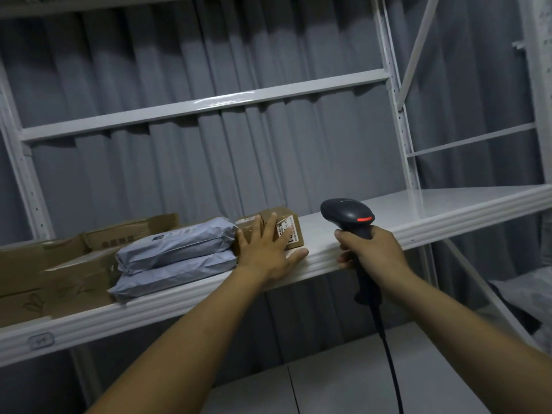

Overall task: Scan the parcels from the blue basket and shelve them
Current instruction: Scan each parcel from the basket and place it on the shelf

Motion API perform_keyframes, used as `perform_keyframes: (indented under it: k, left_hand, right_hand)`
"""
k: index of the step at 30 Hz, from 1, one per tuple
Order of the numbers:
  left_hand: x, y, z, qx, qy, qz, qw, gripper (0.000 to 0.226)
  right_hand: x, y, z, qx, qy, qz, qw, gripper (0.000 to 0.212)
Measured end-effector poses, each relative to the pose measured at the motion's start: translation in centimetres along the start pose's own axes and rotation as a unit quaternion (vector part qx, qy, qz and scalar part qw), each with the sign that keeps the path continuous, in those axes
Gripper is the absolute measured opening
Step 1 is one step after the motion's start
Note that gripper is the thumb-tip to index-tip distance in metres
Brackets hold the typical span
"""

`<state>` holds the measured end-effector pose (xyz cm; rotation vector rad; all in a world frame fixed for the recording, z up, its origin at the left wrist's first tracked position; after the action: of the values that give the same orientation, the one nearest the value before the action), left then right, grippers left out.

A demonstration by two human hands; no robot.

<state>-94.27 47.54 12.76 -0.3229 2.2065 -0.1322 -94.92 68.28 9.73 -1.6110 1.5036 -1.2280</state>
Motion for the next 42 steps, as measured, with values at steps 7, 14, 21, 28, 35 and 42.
perform_keyframes:
  k: [7, 14, 21, 28, 35, 42]
  left_hand:
    - [1.4, -1.3, -2.6, -0.059, -0.066, 0.006, 0.996, 0.078]
    - [1.7, -1.7, -3.6, -0.064, -0.063, 0.025, 0.996, 0.074]
    - [-1.6, -0.8, 2.0, 0.009, 0.017, 0.066, 0.998, 0.066]
    - [-1.7, 0.8, 15.6, 0.054, 0.012, 0.147, 0.987, 0.062]
    - [7.9, 3.7, 31.4, 0.028, -0.147, 0.190, 0.970, 0.061]
    - [16.5, 9.2, 44.5, 0.046, -0.312, 0.283, 0.906, 0.047]
  right_hand:
    - [1.2, 0.3, 0.2, 0.003, -0.008, 0.011, 1.000, 0.014]
    - [2.2, 0.5, 1.3, 0.010, -0.029, 0.037, 0.999, 0.017]
    - [0.8, -1.0, 5.9, 0.002, -0.030, 0.084, 0.996, 0.018]
    - [-1.1, 1.3, 15.9, 0.075, -0.051, 0.076, 0.993, 0.016]
    - [-5.5, 9.8, 26.3, 0.151, -0.087, 0.175, 0.969, 0.018]
    - [-11.1, 19.9, 31.4, 0.241, -0.059, 0.223, 0.943, 0.021]
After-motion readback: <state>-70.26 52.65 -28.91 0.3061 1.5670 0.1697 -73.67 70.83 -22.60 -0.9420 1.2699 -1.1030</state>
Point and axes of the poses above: each hand's wrist, its own z-axis away from the middle knuckle, its own x-axis out of the palm, y = z × x, the point moved 10 cm from there along -z, towards the middle knuckle, and after that the axes turned 13 degrees about y, right-handed, at the moved point
